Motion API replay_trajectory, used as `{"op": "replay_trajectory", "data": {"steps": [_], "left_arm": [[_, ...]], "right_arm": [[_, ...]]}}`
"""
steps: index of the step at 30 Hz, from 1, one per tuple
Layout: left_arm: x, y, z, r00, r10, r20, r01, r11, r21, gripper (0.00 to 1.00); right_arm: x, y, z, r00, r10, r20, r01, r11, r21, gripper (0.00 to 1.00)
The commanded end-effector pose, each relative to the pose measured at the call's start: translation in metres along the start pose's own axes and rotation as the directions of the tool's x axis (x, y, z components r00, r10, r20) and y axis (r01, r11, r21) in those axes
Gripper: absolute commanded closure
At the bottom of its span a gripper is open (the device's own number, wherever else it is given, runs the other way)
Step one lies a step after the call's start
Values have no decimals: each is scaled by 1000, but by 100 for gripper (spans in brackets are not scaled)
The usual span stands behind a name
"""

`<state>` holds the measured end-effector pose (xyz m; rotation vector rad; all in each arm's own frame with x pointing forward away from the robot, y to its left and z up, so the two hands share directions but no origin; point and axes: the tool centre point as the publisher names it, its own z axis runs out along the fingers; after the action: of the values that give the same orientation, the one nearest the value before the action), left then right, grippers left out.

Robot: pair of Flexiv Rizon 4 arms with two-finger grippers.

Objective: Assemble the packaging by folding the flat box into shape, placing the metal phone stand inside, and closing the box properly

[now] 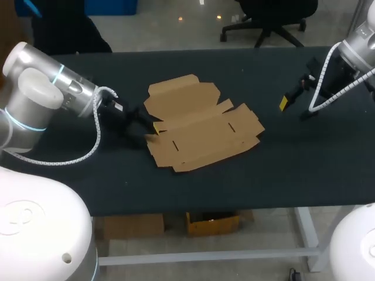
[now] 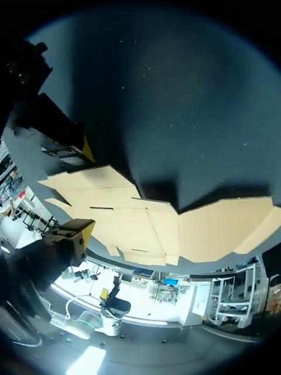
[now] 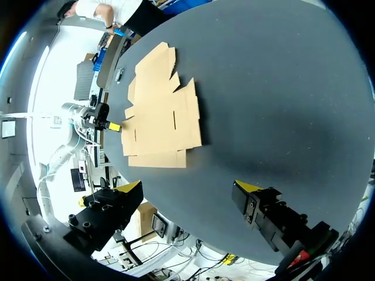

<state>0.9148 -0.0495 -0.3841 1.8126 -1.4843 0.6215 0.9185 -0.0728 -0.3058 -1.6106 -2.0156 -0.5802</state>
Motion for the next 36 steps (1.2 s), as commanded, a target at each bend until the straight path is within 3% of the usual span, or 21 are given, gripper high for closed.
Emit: {"op": "replay_trajectory", "data": {"steps": [1, 4, 6, 8, 10, 19, 25, 29, 36], "left_arm": [[-2, 7, -9, 1000, -13, 6, 13, 999, 32, 4], [-5, 8, -13, 1000, -23, 14, 22, 998, 55, 8], [-6, 8, -16, 1000, -28, 6, 28, 998, 64, 27], [-5, 10, -17, 1000, -27, 4, 27, 997, 66, 35], [-4, 12, -16, 1000, -23, 1, 23, 998, 66, 37], [-1, 17, -25, 1000, -6, 8, 5, 996, 95, 31], [10, 21, -43, 997, 27, 66, -35, 991, 130, 24], [18, 25, -56, 990, 38, 135, -58, 987, 149, 0], [28, 32, -79, 975, 44, 218, -85, 980, 181, 0]], "right_arm": [[-1, 0, -2, 1000, -3, -8, 3, 1000, 4, 0], [-1, 1, -2, 1000, -5, -10, 5, 1000, 5, 0], [-1, 1, -2, 1000, -6, -11, 6, 1000, 6, 0], [-1, 1, -1, 1000, -6, -14, 6, 1000, 7, 0], [-1, 2, -1, 1000, -7, -15, 7, 1000, 8, 0], [-10, 16, 5, 1000, -8, -25, 9, 999, 37, 0], [-11, 27, 10, 1000, 2, 1, -2, 1000, 29, 0], [-11, 35, 12, 1000, -2, 3, 2, 1000, 25, 0], [-8, 45, 21, 1000, -8, 4, 7, 999, 36, 0]]}}
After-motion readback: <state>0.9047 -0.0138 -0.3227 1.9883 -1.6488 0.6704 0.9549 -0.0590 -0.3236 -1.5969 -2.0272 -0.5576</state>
